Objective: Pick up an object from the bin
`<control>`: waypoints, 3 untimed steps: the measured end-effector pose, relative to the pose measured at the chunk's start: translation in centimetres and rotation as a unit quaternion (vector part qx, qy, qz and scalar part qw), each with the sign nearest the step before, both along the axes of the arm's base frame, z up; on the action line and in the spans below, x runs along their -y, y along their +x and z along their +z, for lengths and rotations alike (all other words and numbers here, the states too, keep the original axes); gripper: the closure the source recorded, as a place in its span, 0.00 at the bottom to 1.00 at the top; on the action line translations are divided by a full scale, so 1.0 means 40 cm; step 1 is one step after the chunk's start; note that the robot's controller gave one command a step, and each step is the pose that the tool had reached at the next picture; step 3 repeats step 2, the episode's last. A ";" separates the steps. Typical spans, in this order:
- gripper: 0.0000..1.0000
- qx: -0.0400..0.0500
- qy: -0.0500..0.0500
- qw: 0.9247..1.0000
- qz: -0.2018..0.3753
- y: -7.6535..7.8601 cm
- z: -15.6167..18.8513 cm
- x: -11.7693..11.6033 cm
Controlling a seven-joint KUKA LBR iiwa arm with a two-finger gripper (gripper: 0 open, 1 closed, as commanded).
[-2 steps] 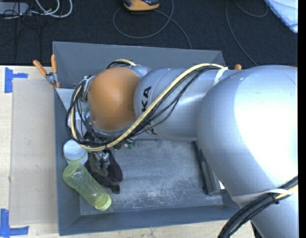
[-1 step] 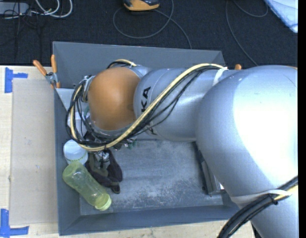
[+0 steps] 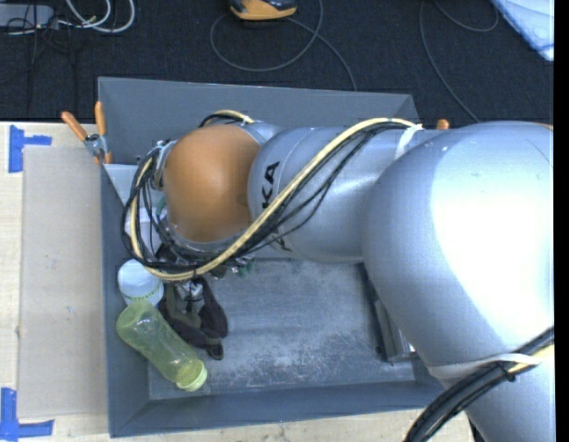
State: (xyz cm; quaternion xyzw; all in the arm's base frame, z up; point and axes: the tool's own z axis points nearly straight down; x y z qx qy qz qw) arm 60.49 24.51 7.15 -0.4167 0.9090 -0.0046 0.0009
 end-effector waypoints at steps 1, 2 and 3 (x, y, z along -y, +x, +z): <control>1.00 0.000 0.000 1.000 0.000 0.000 0.000 0.000; 1.00 0.000 0.000 0.997 0.073 -0.022 0.036 0.033; 1.00 0.000 0.000 0.997 0.073 -0.022 0.036 0.033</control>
Offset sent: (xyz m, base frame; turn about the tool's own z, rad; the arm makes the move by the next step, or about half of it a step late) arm -0.0094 -0.0134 0.0145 -0.1506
